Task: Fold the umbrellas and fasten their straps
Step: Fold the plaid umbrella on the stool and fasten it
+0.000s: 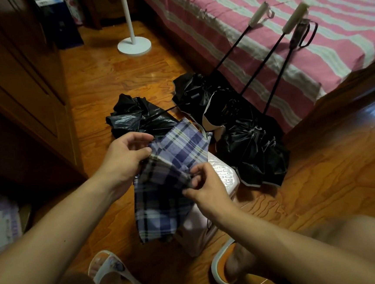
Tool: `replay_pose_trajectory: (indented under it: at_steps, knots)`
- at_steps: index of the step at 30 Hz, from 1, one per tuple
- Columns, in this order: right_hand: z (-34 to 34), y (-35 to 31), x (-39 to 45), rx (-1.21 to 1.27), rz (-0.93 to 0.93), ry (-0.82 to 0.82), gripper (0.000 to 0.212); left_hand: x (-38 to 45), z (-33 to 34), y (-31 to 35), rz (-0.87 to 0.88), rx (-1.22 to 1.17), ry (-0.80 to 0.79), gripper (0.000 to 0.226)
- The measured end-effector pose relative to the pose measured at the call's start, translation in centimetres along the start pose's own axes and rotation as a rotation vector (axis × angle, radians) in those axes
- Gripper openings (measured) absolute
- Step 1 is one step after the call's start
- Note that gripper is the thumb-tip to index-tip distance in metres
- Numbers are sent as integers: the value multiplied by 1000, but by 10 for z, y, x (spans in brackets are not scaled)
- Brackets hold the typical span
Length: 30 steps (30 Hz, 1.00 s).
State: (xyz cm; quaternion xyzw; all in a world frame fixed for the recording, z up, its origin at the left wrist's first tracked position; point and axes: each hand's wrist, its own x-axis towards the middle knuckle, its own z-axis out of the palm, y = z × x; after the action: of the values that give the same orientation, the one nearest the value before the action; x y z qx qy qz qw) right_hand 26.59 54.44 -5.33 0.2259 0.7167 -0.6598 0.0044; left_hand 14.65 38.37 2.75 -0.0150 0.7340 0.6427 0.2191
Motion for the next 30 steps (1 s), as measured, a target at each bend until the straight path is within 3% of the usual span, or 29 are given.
replay_pose_trajectory:
  at_steps: [3, 5, 9, 12, 15, 17, 21, 24, 27, 30]
  knots:
    - [2, 8, -6, -51, 89, -89, 63, 0, 3, 3, 11, 12, -23, 30]
    - [0, 4, -7, 40, 106, -82, 78, 0, 3, 5, 21, 21, -30, 31]
    - [-8, -21, -12, 280, 10, 21, 57, -2, 4, 6, 72, 86, -18, 37]
    - [-13, -32, -14, 241, -51, 145, 32, -5, 3, 7, 138, 102, 13, 38]
    - [-15, -30, -12, 170, -37, 255, 30, -6, 1, 9, 189, 95, 17, 36]
    - [-17, -26, -9, 58, -89, 265, 35, -6, 1, 9, 208, 110, 5, 36]
    - [-17, -17, -3, -480, -388, 57, 50, -7, 3, 10, 232, 153, -26, 37]
    - [-17, -15, 4, -623, -526, 207, 15, -8, 5, 13, 284, 195, -17, 35]
    - [-27, -21, 19, -578, -479, 374, 4, -7, 4, 16, 381, 274, 109, 34]
    - [-48, -28, 43, -451, -225, 396, 9, -3, -5, 11, 310, 361, 167, 29]
